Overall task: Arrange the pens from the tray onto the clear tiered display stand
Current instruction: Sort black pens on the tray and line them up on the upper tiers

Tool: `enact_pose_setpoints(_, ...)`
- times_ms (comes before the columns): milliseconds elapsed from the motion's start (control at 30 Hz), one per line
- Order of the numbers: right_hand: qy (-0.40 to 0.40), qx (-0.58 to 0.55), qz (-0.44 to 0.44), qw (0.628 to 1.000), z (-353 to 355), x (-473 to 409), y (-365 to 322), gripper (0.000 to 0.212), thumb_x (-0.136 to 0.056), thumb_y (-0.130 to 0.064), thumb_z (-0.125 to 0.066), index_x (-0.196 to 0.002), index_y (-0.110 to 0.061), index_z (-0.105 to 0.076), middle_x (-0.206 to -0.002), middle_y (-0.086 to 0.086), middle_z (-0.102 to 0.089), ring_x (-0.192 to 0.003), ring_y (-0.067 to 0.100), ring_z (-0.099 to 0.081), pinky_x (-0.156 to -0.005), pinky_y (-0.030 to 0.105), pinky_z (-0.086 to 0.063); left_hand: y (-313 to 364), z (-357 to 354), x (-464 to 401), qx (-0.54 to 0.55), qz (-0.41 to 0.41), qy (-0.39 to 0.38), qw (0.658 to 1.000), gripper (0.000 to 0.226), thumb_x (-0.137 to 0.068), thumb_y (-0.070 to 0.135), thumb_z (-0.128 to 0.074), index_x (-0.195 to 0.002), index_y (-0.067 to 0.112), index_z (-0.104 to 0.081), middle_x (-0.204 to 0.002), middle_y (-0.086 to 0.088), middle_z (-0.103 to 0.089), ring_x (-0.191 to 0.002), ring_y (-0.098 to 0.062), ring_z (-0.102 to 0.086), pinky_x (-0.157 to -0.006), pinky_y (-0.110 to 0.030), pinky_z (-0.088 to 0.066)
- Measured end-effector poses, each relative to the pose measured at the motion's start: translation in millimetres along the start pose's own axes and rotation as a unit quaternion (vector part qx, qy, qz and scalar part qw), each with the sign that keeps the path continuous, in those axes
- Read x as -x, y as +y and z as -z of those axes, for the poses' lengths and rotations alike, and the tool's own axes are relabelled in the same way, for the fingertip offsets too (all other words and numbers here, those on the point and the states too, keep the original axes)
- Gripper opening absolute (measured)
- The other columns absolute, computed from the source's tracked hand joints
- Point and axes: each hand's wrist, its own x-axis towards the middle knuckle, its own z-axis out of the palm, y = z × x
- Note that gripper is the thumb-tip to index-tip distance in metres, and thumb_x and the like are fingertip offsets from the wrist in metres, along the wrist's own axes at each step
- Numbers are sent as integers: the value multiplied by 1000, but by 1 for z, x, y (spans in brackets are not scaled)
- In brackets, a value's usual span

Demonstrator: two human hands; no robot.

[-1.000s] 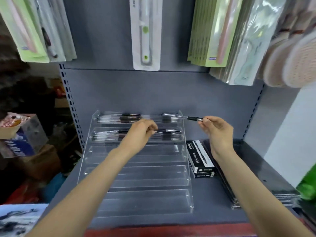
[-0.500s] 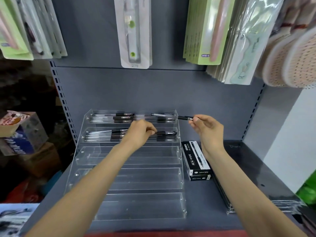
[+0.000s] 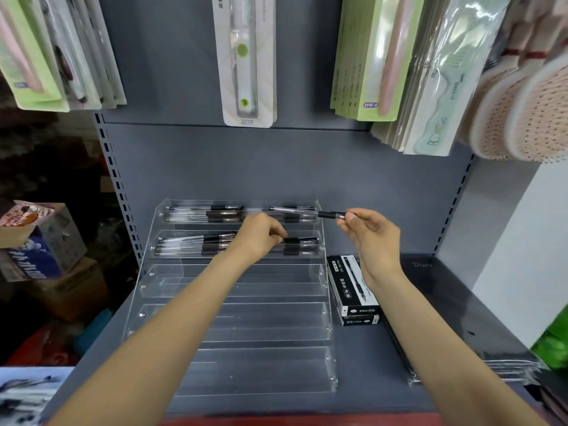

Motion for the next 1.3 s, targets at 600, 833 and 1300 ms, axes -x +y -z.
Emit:
enact_pose_setpoints(600, -92, 27, -46, 994, -79, 21, 34, 12, -89, 3, -57, -85, -6, -64, -82, 9, -66, -73, 12, -68, -75, 17, -56, -97, 62, 68, -11, 77, 240, 968, 26, -86, 10, -63, -111, 11, -58, -115, -8, -55, -107, -21, -53, -93, -28, -39)
enact_pose_setpoints(833, -125, 171, -42, 976, -133, 20, 59, 23, -88, 2, -58, -74, -15, -64, -75, 5, -66, -73, 21, -68, -84, 30, -56, -138, 94, 75, 17, 174, 133, 976, 62, -84, 18, -67, -138, 3, -38, -135, -15, -50, -126, -29, -46, -106, -39, -37)
enact_pose_setpoints(1300, -186, 501, 85, 841, -158, 19, 67, 10, -85, -11, -66, -92, -10, -73, -94, 4, -71, -79, 7, -55, -73, 12, -37, -147, 98, 84, 115, 119, 148, 975, 35, -84, 10, -67, -119, 9, -62, -113, -8, -67, -97, -13, -61, -86, -20, -41)
